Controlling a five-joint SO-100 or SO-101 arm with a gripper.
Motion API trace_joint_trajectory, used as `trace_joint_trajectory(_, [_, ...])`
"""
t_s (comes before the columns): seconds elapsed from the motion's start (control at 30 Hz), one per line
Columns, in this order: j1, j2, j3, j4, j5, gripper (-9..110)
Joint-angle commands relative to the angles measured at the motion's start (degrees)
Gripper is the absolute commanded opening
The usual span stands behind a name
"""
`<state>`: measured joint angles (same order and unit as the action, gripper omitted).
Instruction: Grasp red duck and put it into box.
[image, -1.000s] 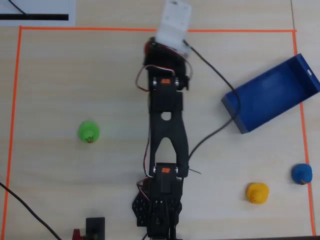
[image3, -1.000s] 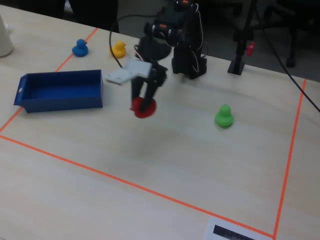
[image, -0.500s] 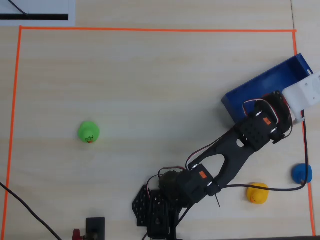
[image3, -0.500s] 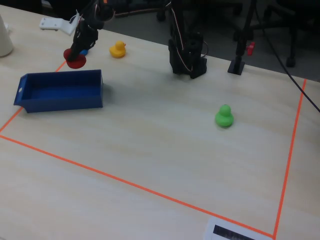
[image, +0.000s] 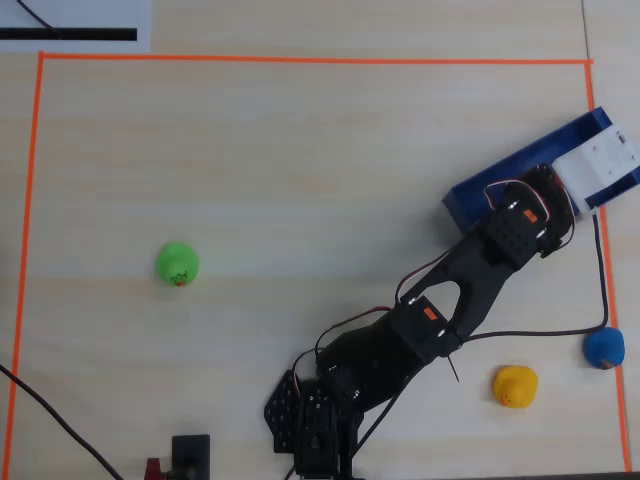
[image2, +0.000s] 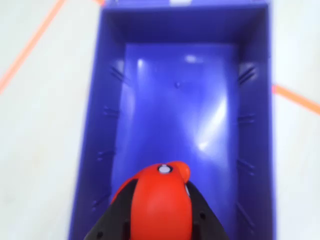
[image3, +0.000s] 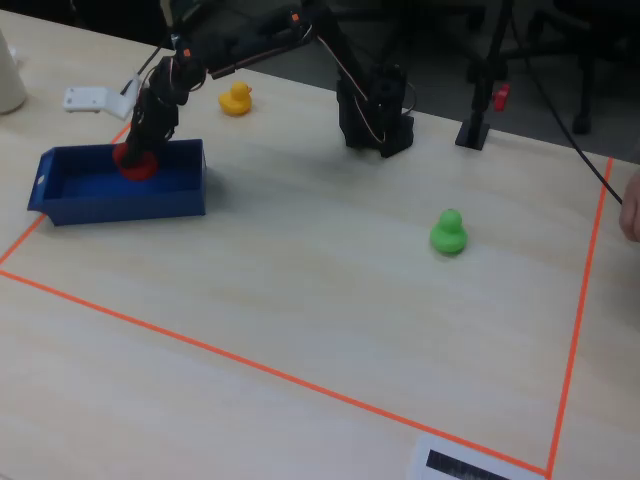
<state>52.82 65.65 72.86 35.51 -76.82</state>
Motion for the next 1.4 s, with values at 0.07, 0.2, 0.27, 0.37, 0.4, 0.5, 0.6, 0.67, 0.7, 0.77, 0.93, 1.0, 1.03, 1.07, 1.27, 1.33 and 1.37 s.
trace_joint_trajectory(0.07, [-0.35,-3.08,-2.99,-2.81,-1.49,0])
trace_joint_trajectory(0.2, [0.09,-5.89,-2.81,-4.92,-2.29,0])
trace_joint_trajectory(0.27, [0.26,-6.68,-2.72,-5.45,-2.81,0])
trace_joint_trajectory(0.37, [0.26,-6.86,-2.9,-5.8,-2.9,5])
trace_joint_trajectory(0.4, [0.26,-6.77,-3.16,-5.8,-2.9,6])
trace_joint_trajectory(0.5, [0.26,-6.42,-4.13,-5.01,-2.72,19])
trace_joint_trajectory(0.6, [0.35,-5.54,-5.63,-2.55,-4.22,23])
trace_joint_trajectory(0.67, [0.44,-4.31,-6.5,-1.67,-4.39,24])
trace_joint_trajectory(0.7, [0.44,-3.43,-7.12,-1.23,-4.39,24])
trace_joint_trajectory(0.77, [0.18,-0.26,-8.88,-0.09,-3.96,28])
trace_joint_trajectory(0.93, [-2.55,14.15,-13.27,10.02,2.81,0])
trace_joint_trajectory(1.0, [-5.45,23.38,-9.67,15.12,4.31,0])
trace_joint_trajectory(1.03, [-7.65,28.83,-5.19,17.23,3.52,0])
trace_joint_trajectory(1.07, [-10.37,34.72,0.18,19.42,1.93,0])
trace_joint_trajectory(1.27, [-29.79,72.16,51.42,22.32,-6.68,0])
trace_joint_trajectory(1.33, [-34.72,81.65,65.21,24.96,-9.58,0])
trace_joint_trajectory(1.37, [-36.91,85.61,71.46,25.66,-10.37,0])
